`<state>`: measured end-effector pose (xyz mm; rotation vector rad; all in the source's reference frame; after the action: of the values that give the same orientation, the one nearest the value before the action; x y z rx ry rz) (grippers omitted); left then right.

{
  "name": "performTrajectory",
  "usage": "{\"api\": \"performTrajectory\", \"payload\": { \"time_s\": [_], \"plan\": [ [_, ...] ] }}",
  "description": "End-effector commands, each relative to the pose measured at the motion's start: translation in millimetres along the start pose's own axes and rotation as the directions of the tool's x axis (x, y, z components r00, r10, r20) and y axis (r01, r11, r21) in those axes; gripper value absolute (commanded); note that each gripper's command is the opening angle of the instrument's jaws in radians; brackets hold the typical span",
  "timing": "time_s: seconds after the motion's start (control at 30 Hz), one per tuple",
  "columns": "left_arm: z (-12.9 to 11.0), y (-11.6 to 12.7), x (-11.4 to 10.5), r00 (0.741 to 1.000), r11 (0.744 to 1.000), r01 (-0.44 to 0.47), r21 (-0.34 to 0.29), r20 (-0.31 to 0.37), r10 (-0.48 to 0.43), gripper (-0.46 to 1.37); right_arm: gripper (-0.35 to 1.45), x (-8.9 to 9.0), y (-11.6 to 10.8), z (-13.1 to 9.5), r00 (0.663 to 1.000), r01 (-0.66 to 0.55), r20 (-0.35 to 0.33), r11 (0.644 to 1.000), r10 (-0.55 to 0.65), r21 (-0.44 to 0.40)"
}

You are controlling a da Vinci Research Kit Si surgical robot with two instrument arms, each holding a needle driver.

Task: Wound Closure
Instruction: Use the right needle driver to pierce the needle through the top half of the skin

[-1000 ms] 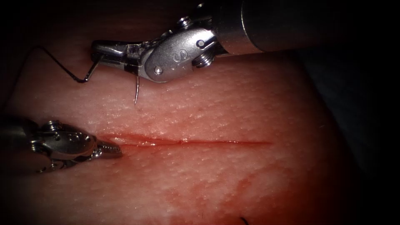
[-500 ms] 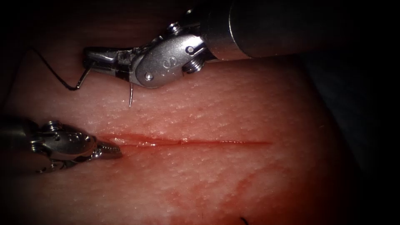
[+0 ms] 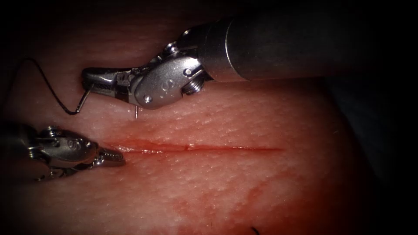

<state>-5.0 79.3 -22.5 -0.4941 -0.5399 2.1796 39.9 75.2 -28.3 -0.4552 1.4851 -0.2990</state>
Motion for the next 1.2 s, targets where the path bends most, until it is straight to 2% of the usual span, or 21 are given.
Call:
{"api": "performTrajectory", "payload": {
  "time_s": [0.03, 0.2, 0.4, 0.6, 0.8, 1.0, 1.2],
  "plan": [
    [0.0, 0.0, 0.0, 1.0, 1.0, -0.001, 0.003, -0.001, 0.001, -0.08, -0.35, -0.1, -0.4, -0.1, 1.0, -0.028, 0.01, 1.0, 0.028, -0.012],
    [-0.2, 0.0, 0.0, 1.0, 1.0, 0.0, 0.004, -0.002, 0.0, -0.08, -0.35, -0.1, -2.4, -0.6, 0.992, -0.117, 0.035, 0.992, 0.119, -0.049],
    [-0.3, -0.1, 0.0, 1.0, 1.0, -0.001, 0.006, -0.003, 0.001, -0.09, -0.35, 0.3, -4.6, -2.6, 0.973, -0.213, 0.068, 0.971, 0.221, -0.105],
    [-0.3, -0.2, -0.1, 1.0, 1.0, -0.002, 0.006, -0.003, 0.002, -0.09, -0.35, 1.0, -6.1, -3.1, 0.962, -0.259, 0.053, 0.958, 0.267, -0.121],
    [-0.3, -0.2, -0.1, 1.0, 1.0, -0.002, 0.006, -0.003, 0.002, -0.1, -0.35, 1.3, -6.1, -3.1, 0.953, -0.293, 0.039, 0.947, 0.301, -0.133],
    [-0.2, -0.2, -0.1, 1.0, 1.0, -0.001, 0.006, -0.004, 0.001, -0.09, -0.35, 1.2, -4.1, -3.3, 0.943, -0.323, 0.025, 0.933, 0.331, -0.158],
    [-0.2, -0.1, -0.1, 1.0, 1.0, -0.001, 0.007, -0.004, 0.001, -0.11, -0.35, 0.5, -3.2, -3.5, 0.894, -0.435, 0.015, 0.876, 0.448, -0.21]
  ]
}}
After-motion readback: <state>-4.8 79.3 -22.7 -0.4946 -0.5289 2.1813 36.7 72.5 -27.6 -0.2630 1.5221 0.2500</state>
